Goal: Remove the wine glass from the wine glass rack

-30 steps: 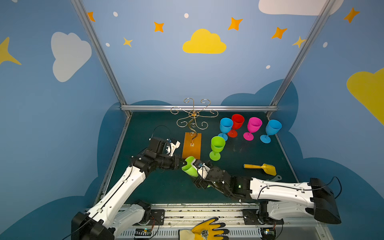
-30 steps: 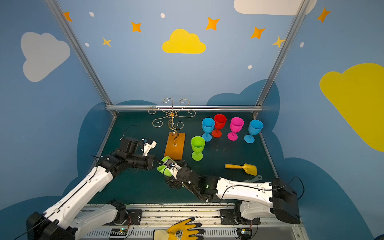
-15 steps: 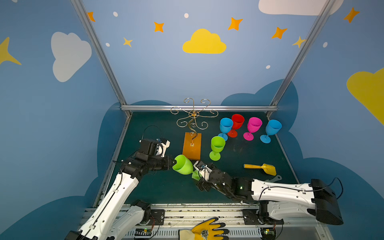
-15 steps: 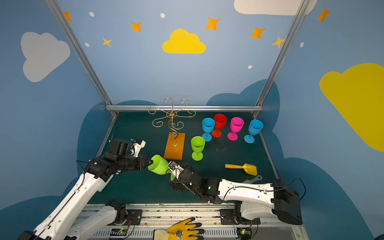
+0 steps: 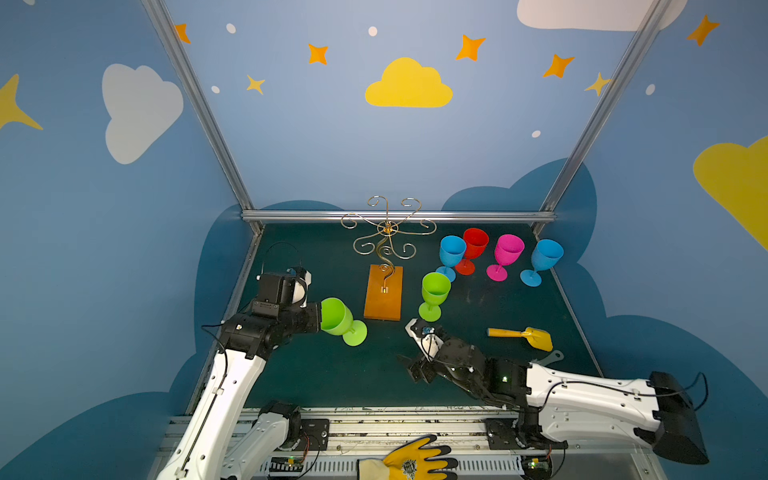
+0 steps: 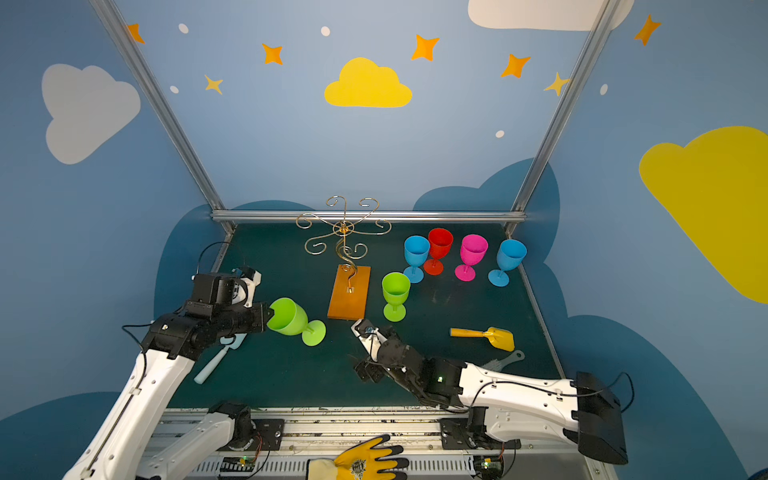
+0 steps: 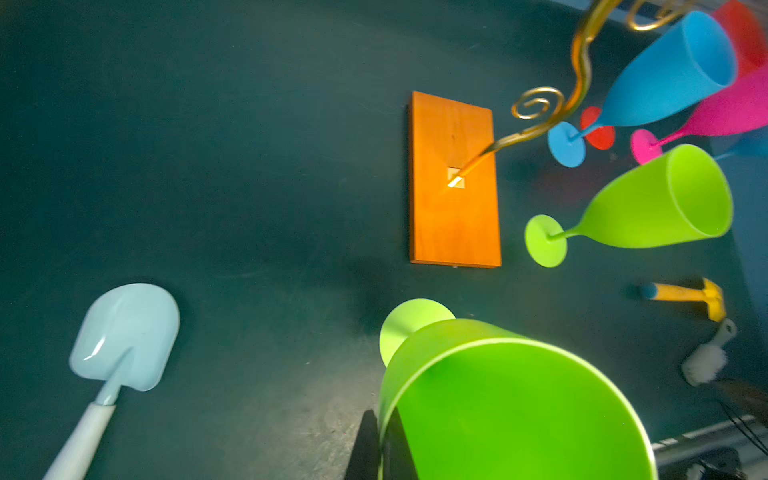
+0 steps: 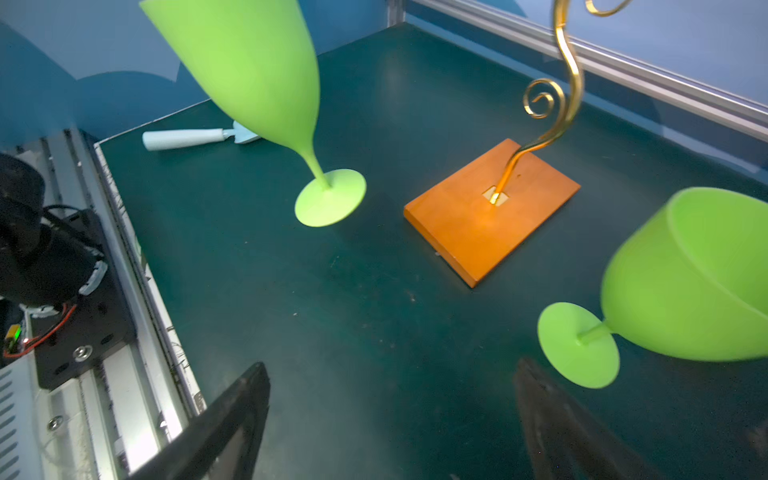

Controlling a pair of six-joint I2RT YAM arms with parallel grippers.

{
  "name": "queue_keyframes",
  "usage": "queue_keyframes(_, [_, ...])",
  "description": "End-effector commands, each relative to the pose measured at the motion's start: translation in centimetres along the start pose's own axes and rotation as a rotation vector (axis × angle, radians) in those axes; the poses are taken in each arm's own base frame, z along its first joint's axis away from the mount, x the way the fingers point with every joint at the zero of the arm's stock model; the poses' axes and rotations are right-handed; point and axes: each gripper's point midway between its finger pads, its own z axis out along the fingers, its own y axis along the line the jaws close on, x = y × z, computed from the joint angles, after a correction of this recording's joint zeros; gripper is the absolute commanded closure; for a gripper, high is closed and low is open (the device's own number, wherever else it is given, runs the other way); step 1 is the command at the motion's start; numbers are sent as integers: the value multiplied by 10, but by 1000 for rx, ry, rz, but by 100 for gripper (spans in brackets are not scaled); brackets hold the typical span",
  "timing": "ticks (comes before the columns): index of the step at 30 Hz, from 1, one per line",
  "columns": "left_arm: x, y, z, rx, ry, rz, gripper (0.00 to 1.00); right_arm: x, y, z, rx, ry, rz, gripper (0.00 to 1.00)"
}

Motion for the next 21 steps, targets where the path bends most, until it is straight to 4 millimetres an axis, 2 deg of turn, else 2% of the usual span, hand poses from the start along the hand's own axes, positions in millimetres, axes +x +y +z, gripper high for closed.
queue_keyframes(1, [-17, 16, 4, -87, -28, 33, 97, -5, -24, -16, 39, -26, 90, 9])
queue_keyframes(10, [-58, 25, 46, -120, -59, -7, 97, -21, -94, -62, 214, -189, 283, 8])
queue_keyframes(17, [-71, 24, 78, -110, -19, -20, 97, -21, -127, -84, 312, -210, 350, 7])
queue_keyframes(21, [-79, 22, 93, -89, -29, -45, 92, -25, -143, -93, 372, -213, 365, 6])
